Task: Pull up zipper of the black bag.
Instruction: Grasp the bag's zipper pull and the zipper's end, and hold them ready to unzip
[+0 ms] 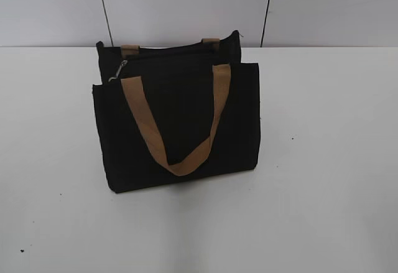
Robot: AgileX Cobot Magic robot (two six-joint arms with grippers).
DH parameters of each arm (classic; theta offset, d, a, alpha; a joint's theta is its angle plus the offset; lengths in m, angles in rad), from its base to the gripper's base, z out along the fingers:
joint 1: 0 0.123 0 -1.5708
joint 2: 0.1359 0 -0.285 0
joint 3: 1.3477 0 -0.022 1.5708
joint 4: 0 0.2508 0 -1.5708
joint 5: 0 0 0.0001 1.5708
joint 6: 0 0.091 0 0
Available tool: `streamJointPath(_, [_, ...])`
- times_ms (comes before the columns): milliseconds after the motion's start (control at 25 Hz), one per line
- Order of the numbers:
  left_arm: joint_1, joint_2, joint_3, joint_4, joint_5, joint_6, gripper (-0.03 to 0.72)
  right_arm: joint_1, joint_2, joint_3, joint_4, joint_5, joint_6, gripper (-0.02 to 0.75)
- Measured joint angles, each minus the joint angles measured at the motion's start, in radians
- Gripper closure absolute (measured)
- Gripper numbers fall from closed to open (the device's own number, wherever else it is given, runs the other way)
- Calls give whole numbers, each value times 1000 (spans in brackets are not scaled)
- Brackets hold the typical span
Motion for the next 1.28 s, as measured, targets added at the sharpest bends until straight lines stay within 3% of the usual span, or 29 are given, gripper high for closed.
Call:
streamJointPath(1120, [0, 0, -4, -1, -5, 0, 444, 0, 0, 0, 0, 0, 0, 193])
streamJointPath(1280, [0, 0, -17, -11, -163, 0, 395, 0, 0, 0, 0, 0, 0, 193])
